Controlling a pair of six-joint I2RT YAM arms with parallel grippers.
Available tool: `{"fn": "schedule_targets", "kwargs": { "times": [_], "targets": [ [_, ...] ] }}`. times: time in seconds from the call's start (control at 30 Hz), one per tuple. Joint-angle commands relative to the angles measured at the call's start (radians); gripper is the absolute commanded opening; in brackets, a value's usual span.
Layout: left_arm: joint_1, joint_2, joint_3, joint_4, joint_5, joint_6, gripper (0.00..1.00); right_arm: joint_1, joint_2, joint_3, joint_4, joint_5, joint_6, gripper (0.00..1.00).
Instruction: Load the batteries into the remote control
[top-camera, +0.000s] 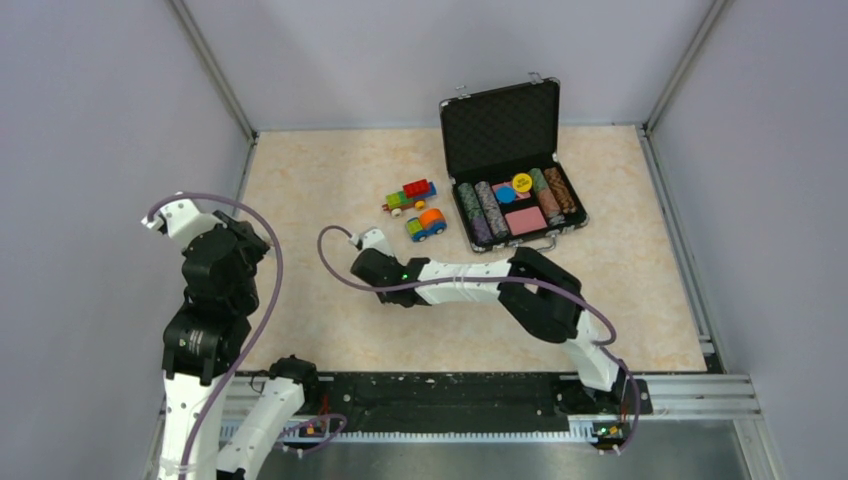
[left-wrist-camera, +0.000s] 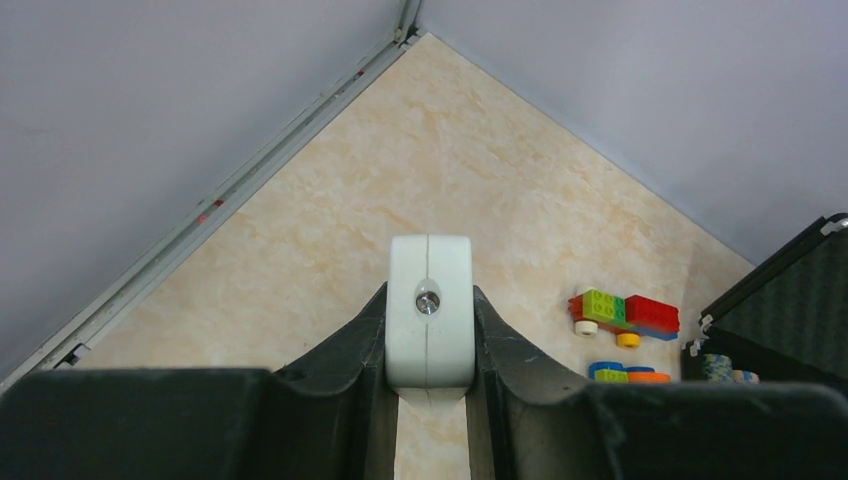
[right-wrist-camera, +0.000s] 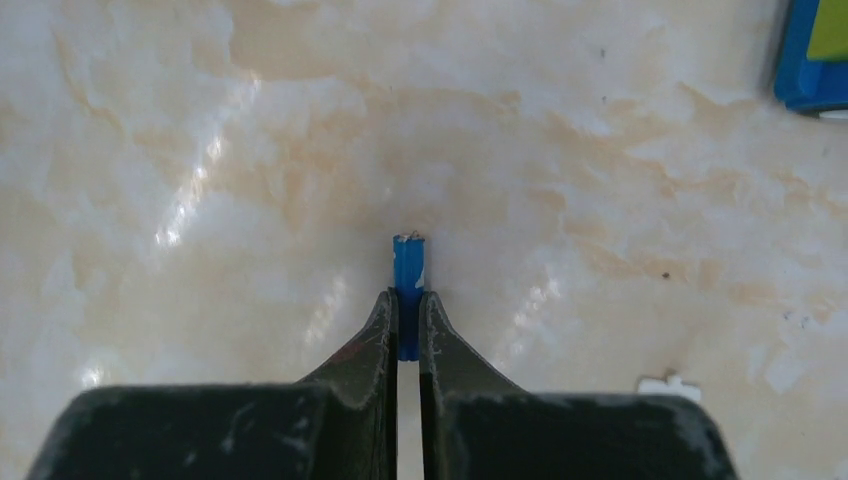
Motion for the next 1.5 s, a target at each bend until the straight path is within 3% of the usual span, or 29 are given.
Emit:
{"fn": "schedule_targets", "kwargs": {
  "times": [0.0,0.17,0.33,0.67,0.87,1.33,1.47],
  "targets": [
    [0.003,0.021,-0.005,0.060,0.072,0.012,0.00,-0.037,-0.226,-0.193,0.159,-0.120,-0.087,0.00],
    [0.003,0.071,-0.045,0.092,0.190,0.018,0.00,-0.092,-0.527,-0.496,0.361,-0.254,-0.264,0.00],
    [0.004,0.141,-0.109,0.221,0.510,0.038,0.00,-0.097,-0.845,-0.751,0.591,-0.277,-0.398,0.00],
    [0.004,0.424,-0.136,0.561,1.174,-0.048,0.00,-0.097,-1.106,-0.801,0.624,-0.309,-0.531,0.00],
    [0.001,0.525,-0.169,0.848,1.403,-0.198,0.00,-0.097,-1.167,-0.812,0.638,-0.324,-0.540,0.00],
    [-0.005,0.704,-0.318,1.275,1.556,-0.640,0.00,-0.124,-0.862,-0.222,-0.142,-0.267,-0.241,0.00],
    [-0.005,0.741,-0.332,1.319,1.592,-0.666,0.00,-0.144,-0.775,-0.057,-0.330,-0.264,-0.214,0.00]
  ]
}}
